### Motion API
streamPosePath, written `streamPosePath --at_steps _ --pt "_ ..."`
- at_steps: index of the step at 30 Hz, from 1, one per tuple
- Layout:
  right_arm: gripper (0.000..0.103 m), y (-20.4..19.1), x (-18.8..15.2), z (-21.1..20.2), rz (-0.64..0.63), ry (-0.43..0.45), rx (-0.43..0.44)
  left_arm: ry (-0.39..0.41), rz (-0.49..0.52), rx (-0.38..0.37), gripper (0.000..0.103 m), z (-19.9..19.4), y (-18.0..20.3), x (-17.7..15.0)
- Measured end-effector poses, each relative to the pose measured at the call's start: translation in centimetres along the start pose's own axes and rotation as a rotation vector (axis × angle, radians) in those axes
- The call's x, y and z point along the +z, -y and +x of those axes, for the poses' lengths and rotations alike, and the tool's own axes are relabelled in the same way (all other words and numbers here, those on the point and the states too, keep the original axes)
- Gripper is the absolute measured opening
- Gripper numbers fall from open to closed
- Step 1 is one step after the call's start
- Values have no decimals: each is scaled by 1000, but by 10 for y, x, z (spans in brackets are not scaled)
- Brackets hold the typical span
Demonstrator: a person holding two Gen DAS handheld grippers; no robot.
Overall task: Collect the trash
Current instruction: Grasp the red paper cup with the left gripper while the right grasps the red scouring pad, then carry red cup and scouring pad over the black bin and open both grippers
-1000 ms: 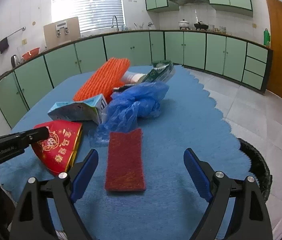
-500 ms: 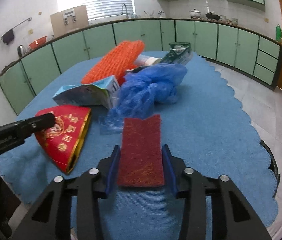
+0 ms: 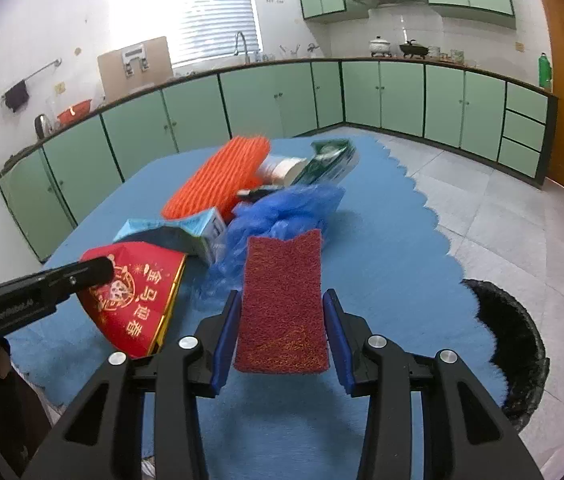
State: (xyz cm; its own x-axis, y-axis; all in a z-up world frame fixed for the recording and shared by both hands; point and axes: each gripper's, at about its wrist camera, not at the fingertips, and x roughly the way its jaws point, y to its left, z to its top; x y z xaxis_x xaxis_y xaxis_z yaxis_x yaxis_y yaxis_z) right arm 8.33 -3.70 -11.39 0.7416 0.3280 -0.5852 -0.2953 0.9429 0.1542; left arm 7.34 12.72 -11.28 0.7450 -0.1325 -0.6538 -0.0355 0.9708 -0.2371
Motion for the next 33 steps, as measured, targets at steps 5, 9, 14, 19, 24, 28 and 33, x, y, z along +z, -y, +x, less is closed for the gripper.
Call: streamPosePath --at_steps 5,9,14,19,24,28,33 --pt "41 8 8 -9 14 26 -16 18 19 -33 18 -8 13 6" --pt "41 17 13 -18 24 53 -29 31 42 -57 18 -10 26 11" --pt "41 35 22 -31 43 86 -60 51 82 -90 18 -10 47 19" --pt "41 56 29 -42 60 111 -105 71 123 -130 18 -4 72 28" --pt "41 79 35 -54 78 136 -152 82 166 -170 18 8 100 35" --pt "41 96 39 -61 92 151 -181 77 194 -203 18 21 123 39" --pt "41 121 42 -69 128 167 -222 76 243 -246 18 39 159 42"
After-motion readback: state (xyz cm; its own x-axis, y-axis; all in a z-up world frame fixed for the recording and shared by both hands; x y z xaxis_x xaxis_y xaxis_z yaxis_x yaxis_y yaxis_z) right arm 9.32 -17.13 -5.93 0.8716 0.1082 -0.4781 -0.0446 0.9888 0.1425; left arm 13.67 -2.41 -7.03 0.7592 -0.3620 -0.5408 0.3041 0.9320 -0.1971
